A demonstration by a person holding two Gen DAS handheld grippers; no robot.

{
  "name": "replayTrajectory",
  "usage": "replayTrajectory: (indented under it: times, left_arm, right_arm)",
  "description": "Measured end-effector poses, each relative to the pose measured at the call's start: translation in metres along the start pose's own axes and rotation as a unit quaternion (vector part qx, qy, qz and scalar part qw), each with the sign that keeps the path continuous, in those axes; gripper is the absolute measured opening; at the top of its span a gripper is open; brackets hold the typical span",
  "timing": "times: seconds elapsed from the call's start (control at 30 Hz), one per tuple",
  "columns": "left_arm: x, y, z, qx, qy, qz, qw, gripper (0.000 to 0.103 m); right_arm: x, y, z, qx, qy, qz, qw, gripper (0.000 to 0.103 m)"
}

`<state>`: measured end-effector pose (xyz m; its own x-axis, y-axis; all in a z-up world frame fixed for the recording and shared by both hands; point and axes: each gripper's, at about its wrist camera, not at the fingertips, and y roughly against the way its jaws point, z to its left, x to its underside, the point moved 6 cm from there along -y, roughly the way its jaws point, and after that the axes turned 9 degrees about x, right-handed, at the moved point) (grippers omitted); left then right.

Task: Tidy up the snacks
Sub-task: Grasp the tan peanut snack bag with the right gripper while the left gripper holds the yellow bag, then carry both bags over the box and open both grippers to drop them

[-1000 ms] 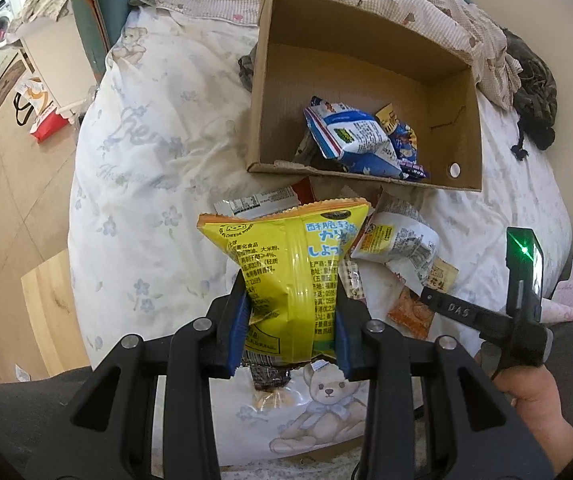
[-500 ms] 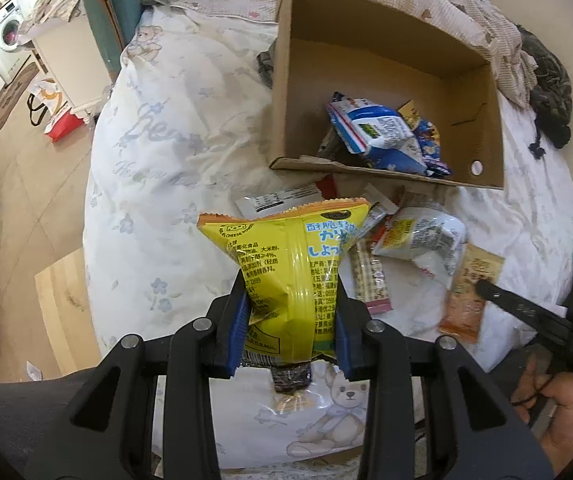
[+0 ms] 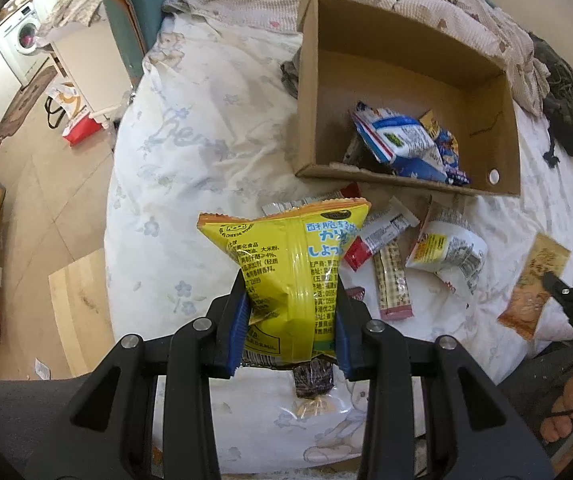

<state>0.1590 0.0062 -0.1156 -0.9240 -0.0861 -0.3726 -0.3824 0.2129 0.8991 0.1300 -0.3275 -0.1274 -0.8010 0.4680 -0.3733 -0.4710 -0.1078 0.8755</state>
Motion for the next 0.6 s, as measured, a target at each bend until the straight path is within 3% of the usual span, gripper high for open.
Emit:
replayTrajectory:
  times: [0.1, 0.37, 0.6]
  left_arm:
    - [-0.003, 0.008, 0.001, -0.008, -0.003, -0.022, 0.9997, 0.032]
    - [-0.017, 0.032, -0.004, -0.001, -0.008, -0.068, 0.9977, 0.032]
    - [-0.059, 0.047, -0.013, 0.007, -0.018, -0.080, 0.9966, 0.032]
  right_arm:
    - [-0.007, 0.017, 0.006, -0.025, -0.002, -0.025, 0.999, 0.004]
    - [-0.024, 0.029, 0.021, -0.061, -0.005, -0.035, 0.998, 0.004]
    - [-0.054, 0.034, 0.039, -0.075, 0.012, -0.058, 0.995, 0.004]
